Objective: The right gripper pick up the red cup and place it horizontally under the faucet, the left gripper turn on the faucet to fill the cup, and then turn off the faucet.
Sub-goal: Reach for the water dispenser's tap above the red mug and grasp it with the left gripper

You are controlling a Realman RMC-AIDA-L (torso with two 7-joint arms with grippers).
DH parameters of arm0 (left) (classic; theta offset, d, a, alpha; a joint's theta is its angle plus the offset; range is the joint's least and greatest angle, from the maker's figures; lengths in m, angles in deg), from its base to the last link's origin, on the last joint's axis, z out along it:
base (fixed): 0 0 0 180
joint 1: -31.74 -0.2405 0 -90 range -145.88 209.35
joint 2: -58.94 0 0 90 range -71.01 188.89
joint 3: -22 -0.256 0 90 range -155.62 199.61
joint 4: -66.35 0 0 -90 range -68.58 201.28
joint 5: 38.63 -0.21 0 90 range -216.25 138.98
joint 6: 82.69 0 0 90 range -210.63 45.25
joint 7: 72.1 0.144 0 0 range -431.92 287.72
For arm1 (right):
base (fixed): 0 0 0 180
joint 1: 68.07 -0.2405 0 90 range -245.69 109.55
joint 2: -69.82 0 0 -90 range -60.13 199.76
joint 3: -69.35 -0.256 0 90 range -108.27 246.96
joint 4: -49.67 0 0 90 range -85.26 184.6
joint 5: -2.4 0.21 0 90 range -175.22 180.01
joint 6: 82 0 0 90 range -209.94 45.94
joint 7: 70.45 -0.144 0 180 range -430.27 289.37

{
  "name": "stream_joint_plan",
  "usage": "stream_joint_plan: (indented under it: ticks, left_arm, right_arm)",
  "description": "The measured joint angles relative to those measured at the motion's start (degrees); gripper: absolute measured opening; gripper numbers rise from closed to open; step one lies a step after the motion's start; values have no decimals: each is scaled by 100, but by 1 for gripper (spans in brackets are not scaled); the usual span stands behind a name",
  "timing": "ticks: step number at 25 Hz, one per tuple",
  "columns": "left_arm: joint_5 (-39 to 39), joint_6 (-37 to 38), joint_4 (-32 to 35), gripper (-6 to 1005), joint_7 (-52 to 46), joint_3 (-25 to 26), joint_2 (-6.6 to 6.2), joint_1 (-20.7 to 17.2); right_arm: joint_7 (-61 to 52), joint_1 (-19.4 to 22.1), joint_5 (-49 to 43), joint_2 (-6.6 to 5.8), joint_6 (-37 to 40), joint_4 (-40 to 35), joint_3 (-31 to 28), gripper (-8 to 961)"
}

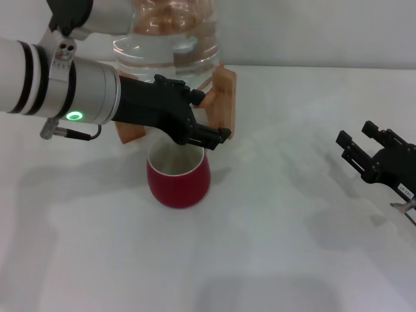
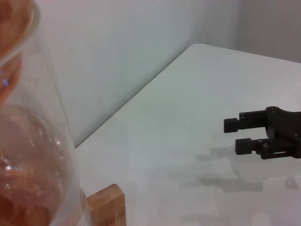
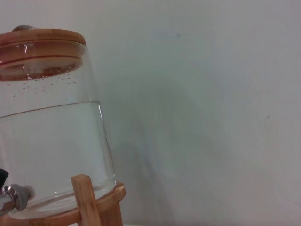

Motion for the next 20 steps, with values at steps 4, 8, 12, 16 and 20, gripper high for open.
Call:
stream_joint_plan:
  ticks: [4, 8, 12, 16, 20]
  left_arm:
    - [0, -6, 11, 857, 2, 0, 3, -22]
    - [32, -7, 14, 858, 8, -40, 5, -34]
    - [56, -7, 20, 858, 14, -52, 5, -37]
    - [58, -8, 48, 858, 20, -53, 5, -56]
    - [60, -6, 94, 858, 24, -53, 5, -90]
  right_arm:
    - [2, 22, 0, 0, -3, 15, 0, 607]
    - [-4, 24, 0, 0, -1, 15, -1, 607]
    - [-5, 23, 0, 8, -1, 15, 0, 606]
    - [-13, 24, 0, 9, -1, 15, -1, 606]
    - [-13, 28, 0, 9, -3, 15, 0, 606]
